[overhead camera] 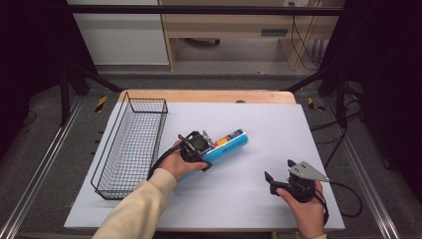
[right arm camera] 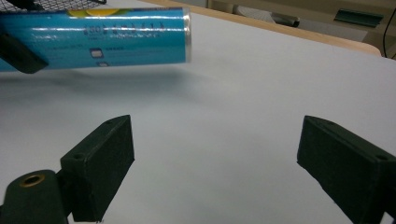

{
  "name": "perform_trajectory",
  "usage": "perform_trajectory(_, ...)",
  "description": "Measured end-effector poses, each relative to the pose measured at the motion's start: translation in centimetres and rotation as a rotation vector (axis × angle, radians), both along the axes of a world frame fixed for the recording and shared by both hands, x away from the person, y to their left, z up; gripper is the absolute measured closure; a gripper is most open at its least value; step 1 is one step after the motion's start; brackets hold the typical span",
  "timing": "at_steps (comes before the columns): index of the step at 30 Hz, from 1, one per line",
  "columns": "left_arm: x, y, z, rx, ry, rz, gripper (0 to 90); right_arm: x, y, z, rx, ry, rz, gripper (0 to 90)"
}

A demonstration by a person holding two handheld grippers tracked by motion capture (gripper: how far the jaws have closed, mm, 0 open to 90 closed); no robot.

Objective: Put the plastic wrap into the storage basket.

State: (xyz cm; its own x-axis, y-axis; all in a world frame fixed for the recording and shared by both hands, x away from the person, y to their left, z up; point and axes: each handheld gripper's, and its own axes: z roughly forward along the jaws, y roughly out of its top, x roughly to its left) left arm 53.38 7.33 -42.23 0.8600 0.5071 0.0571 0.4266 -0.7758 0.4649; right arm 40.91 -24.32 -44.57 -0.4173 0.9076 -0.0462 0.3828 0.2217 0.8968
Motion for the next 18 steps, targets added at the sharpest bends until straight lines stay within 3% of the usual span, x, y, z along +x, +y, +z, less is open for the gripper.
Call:
perform_trajectory(14,-2.0,1.0,3.5,-0.046,-0.068,0.021,32.1,0.2,0.1,-0.3,0.006,0.025,-0.004,6.4)
perform_trajectory(18,-2.8,1.4,4.7,-0.053,-0.086,0.021,32.1,0.4,0.1,-0.5,0.005,0.051,-0.019,5.5)
